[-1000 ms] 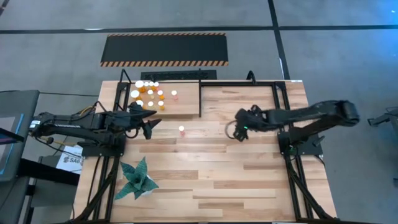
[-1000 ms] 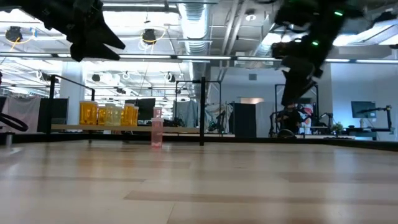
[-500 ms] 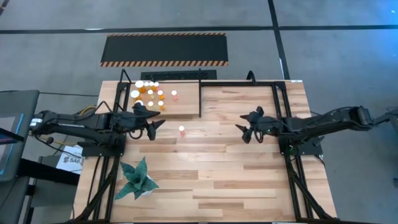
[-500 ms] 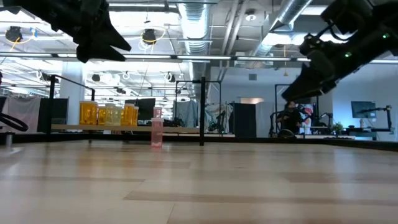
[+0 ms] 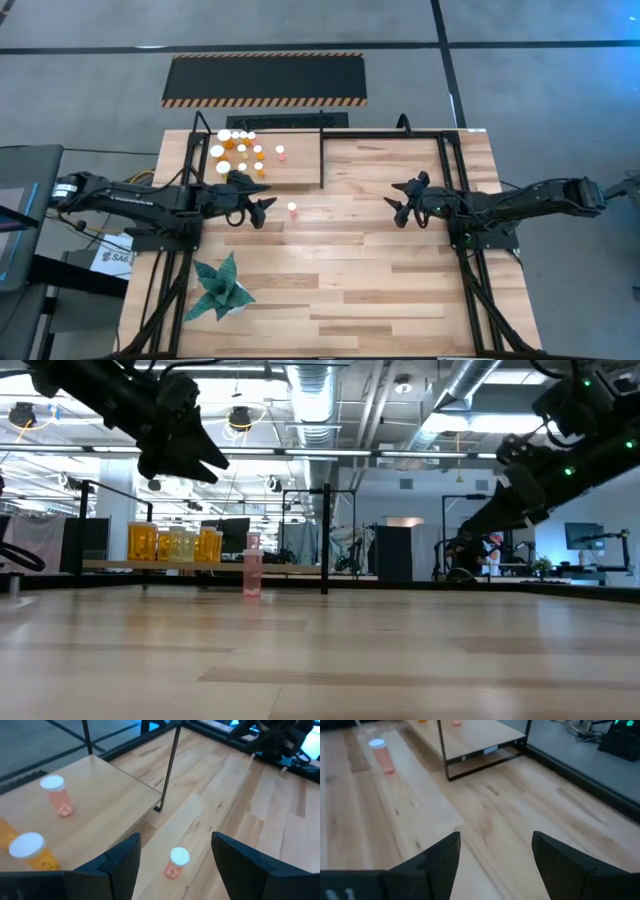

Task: Pick and place medicine bottles onto shelf by color
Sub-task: Put the pink pill bottle aligned with the other pink pill bottle on the shelf

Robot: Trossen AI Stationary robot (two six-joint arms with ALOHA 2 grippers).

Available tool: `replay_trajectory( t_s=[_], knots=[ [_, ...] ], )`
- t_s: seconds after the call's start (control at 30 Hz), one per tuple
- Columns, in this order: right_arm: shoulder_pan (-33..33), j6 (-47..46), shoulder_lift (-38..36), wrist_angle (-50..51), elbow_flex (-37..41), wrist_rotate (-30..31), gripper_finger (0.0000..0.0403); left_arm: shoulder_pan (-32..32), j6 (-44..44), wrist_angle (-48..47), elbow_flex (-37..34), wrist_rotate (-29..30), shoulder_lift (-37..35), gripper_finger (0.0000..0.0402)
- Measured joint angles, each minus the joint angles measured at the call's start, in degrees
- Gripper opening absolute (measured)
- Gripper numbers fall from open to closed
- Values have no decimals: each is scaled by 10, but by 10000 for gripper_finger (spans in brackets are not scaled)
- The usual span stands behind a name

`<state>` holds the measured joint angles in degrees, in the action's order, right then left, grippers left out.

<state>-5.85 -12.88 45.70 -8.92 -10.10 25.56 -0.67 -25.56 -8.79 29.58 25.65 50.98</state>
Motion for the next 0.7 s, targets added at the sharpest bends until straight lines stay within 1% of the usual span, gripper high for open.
replay_trajectory(
  t_s=[0.13,0.37,0.57,0.63,0.7],
  knots=[
    [17,0,0,-43,31,0,270,0,-14,0,0,-2,14,229],
    [40,29,0,-184,94,0,270,0,-20,15,0,-4,17,229],
    [35,71,-1,-209,96,0,270,0,-11,29,0,-14,16,229],
    [29,71,-1,-209,96,0,270,0,-8,29,0,-15,16,229],
    [22,51,0,-206,97,0,270,0,2,29,0,-21,16,229]
  ],
)
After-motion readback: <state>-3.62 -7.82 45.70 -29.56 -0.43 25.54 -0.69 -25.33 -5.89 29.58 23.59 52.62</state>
